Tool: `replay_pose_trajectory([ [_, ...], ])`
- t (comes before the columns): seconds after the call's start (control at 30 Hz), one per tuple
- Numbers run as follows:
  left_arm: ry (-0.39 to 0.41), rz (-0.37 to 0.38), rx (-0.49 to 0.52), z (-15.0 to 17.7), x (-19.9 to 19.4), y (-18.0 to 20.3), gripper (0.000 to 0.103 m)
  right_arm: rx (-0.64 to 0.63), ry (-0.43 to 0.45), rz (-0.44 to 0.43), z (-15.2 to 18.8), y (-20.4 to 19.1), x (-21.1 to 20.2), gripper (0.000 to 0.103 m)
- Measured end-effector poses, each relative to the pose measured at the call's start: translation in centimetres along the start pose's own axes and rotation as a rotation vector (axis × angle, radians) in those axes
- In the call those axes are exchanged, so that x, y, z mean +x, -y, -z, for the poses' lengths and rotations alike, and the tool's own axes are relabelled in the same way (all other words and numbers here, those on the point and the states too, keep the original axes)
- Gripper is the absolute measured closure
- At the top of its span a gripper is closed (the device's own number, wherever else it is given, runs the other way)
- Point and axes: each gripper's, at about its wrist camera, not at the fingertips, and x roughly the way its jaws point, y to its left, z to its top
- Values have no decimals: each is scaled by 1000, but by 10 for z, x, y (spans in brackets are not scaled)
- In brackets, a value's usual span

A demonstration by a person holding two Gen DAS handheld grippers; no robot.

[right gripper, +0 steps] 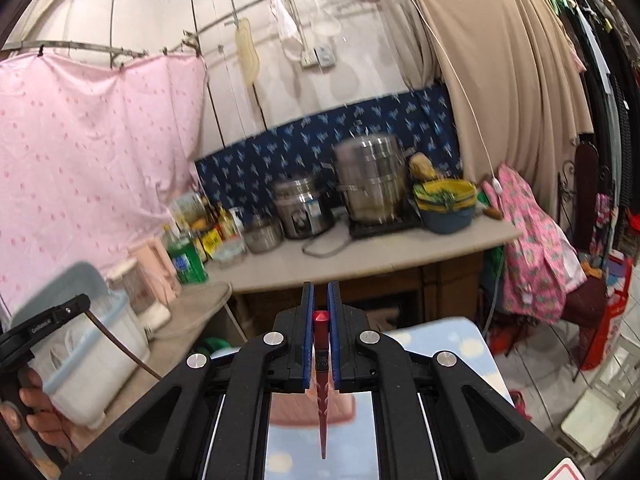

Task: Organize utensils
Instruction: 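Lift both held chopsticks and carry them over the pink basket with both tools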

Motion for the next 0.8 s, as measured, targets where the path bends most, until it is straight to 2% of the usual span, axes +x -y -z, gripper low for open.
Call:
replay_pose_trajectory([
  [0.13,65,2,-1,-21,18,14,96,13,58,-34,-24,-16,29,96],
  [0.2,78,5,-1,-26,30,19,96,35,58,-55,-31,-21,48,96],
  [0.37,40,-1,-3,-21,69,23,96,35,30,-58,-36,-32,89,96],
  [0.53,-28,-17,-1,4,103,18,96,43,-58,-63,-3,-24,126,96],
  [0.67,-91,-26,-8,27,127,11,96,49,-127,-53,29,-15,145,96],
  [0.8,-135,-31,-12,42,139,6,96,40,-160,-41,47,-9,154,96],
])
